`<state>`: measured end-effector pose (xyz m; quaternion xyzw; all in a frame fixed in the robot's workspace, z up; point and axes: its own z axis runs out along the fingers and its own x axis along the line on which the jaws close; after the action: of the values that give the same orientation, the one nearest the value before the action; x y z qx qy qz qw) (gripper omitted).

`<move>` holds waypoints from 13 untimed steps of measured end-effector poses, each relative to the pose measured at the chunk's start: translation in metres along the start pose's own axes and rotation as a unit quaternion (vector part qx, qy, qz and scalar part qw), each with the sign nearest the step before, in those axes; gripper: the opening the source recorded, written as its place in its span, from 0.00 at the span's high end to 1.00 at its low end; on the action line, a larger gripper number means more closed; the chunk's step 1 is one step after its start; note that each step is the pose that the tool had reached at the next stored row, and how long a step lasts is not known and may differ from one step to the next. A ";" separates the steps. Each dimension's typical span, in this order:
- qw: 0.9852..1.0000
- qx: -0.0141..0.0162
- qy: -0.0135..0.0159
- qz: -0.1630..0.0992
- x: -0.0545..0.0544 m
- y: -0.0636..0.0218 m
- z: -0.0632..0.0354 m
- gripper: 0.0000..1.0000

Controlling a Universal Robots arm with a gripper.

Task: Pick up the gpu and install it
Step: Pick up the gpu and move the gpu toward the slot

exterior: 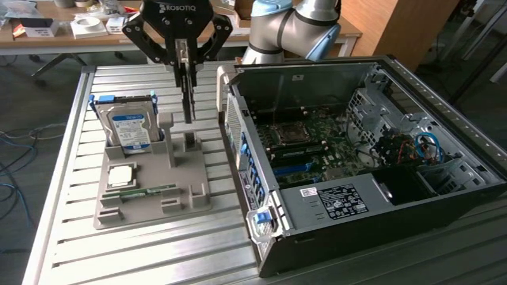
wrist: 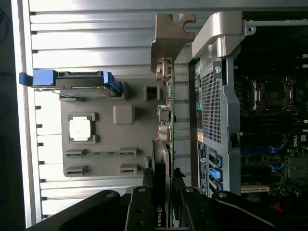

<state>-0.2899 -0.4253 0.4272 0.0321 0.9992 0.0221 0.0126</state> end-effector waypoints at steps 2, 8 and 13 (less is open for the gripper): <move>1.000 0.000 0.000 0.000 0.000 0.0000 -0.0001 0.74; 1.000 0.000 0.000 0.000 -0.009 0.0006 0.0002 0.74; 1.000 0.000 0.000 0.000 -0.021 0.0013 0.0005 0.74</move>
<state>-0.2690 -0.4253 0.4273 0.0320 0.9992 0.0220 0.0125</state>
